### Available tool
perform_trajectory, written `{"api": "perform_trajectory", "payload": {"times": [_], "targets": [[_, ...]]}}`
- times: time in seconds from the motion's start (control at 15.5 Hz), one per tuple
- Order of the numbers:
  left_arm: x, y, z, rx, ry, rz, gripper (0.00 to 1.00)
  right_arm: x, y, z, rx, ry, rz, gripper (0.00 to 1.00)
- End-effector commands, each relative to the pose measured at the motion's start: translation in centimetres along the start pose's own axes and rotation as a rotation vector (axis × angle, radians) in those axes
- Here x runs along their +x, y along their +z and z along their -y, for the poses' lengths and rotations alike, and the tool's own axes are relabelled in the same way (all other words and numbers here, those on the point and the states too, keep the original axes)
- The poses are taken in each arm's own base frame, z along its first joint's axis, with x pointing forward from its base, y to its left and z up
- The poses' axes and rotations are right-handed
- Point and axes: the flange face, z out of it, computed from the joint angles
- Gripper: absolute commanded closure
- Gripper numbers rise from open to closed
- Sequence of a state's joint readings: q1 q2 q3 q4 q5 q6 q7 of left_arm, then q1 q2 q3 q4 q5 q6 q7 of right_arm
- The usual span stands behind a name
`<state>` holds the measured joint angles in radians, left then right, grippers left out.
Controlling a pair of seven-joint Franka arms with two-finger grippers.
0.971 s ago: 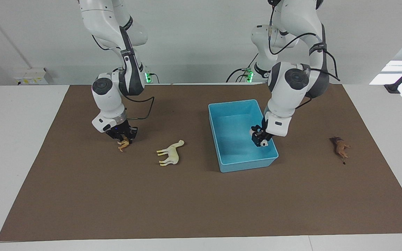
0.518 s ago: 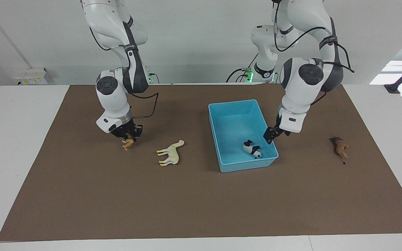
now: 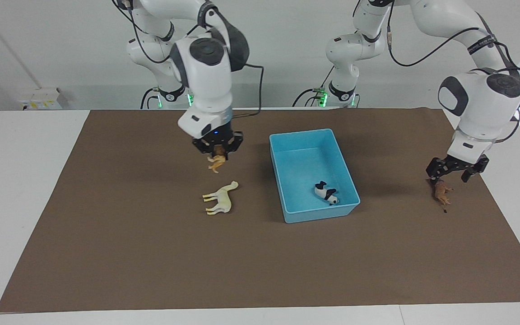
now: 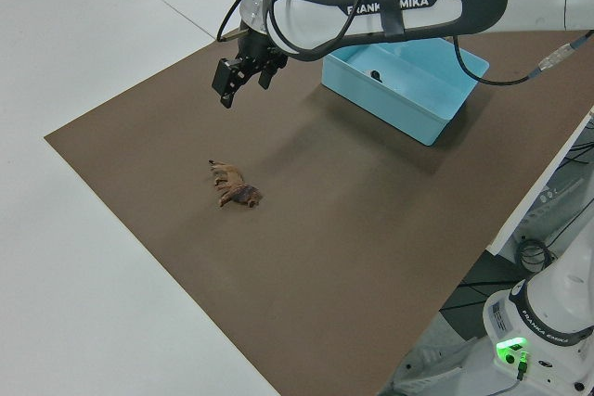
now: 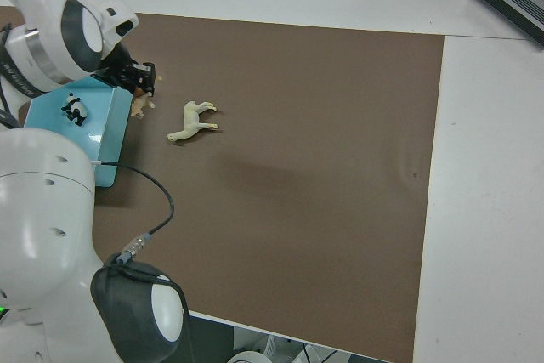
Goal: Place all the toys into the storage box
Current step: 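Carry the orange lion over the box with the right gripper, then drop the lion with the right gripper while the left gripper grasps the bear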
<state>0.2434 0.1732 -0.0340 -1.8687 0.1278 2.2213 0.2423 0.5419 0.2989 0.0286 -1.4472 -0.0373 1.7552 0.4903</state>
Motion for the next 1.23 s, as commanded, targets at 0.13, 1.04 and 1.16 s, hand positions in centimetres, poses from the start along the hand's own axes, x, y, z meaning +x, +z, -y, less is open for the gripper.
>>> {"api": "perform_trajectory", "payload": {"times": [0.13,1.04,1.16], "targets": [[-4.4,5.0,-1.5,-0.006,-0.122,0.024,0.0,0.6,6.8,14.5,-0.056,-0.011,-0.003,1.0],[-9.1,13.6,2.6,-0.009,-0.292,-0.008,0.0,4.5,5.7,9.0,-0.006,0.136,-0.014,0.0],[-8.9,13.7,2.2,-0.011,-0.297,-0.009,0.03,5.9,5.4,4.4,-0.021,0.044,0.008,0.0]]}}
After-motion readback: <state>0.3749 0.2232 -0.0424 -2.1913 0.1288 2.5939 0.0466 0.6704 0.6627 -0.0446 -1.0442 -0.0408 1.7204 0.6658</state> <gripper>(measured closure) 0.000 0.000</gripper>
